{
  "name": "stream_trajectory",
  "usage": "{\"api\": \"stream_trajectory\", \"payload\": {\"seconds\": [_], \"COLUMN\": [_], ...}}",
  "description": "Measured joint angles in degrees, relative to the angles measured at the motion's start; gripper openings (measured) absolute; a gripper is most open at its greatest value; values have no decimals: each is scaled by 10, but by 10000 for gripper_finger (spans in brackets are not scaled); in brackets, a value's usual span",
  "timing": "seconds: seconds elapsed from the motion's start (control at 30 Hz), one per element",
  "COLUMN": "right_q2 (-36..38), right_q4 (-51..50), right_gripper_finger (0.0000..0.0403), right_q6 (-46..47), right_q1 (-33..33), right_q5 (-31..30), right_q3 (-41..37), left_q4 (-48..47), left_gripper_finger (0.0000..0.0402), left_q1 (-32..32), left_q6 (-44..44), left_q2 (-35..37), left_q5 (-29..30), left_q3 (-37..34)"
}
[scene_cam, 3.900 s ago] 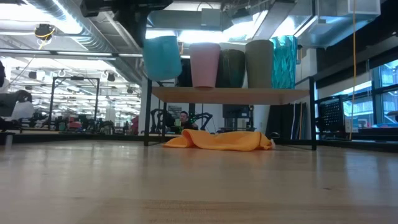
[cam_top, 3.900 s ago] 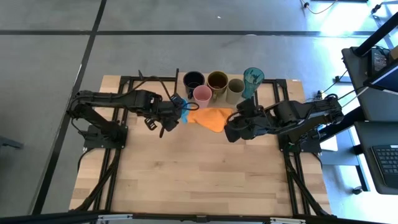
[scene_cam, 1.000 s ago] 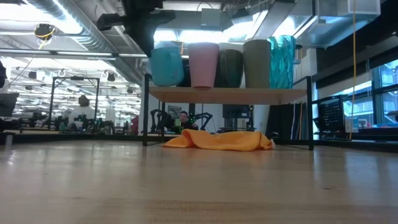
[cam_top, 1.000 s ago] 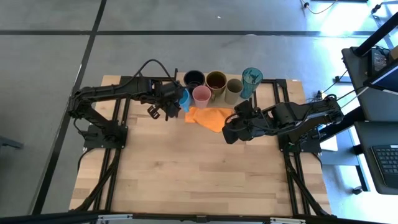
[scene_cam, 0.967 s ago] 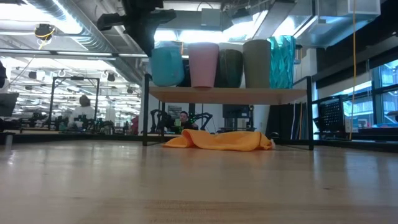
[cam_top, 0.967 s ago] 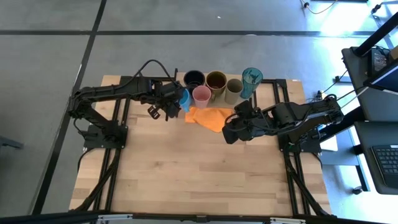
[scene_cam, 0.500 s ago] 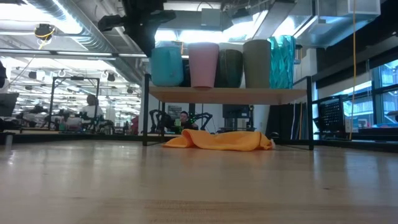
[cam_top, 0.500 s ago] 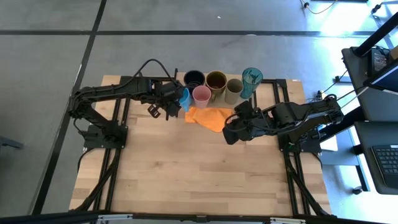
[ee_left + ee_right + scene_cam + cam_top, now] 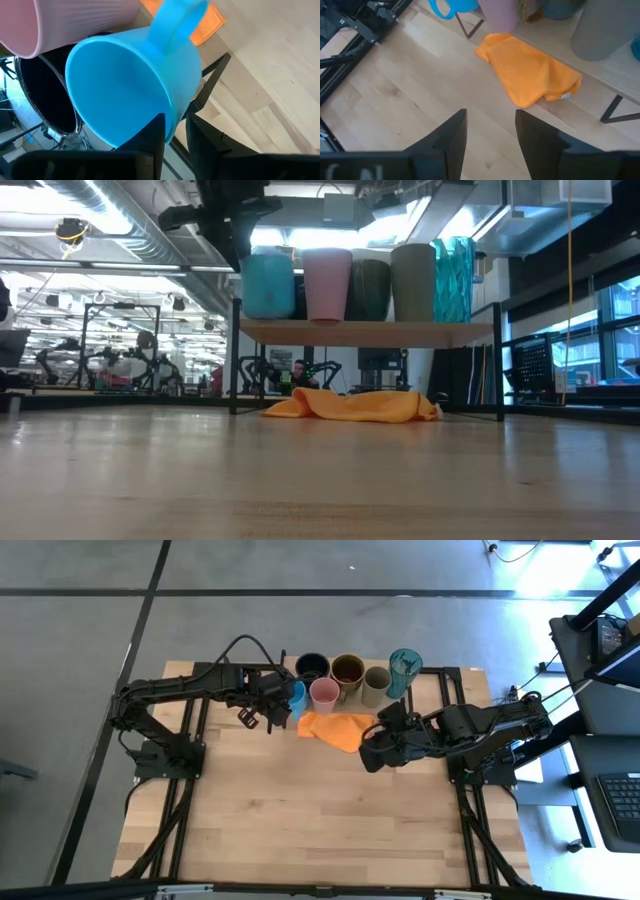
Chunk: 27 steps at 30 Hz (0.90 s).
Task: Stack small to large cups/mugs on shelf
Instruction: Put the blue mug on the shelf
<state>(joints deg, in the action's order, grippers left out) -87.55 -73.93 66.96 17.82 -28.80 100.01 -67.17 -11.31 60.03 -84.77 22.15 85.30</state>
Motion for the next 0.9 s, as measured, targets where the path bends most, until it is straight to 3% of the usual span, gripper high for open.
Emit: {"api": "stream_trajectory", "payload": {"seconds": [0.9], "right_q2": [0], "right_q4": [-10], "right_gripper_finger": [168], "right_q6": [0], "right_q1": [0], "right_q5": [0], "right_q3": [0], "left_q4": [35], "left_gripper_finger": [71], "left_q1": [0], "left_q6": [-14], "left_q2": [33], "left_q5": [40], "left_q3": [0]}}
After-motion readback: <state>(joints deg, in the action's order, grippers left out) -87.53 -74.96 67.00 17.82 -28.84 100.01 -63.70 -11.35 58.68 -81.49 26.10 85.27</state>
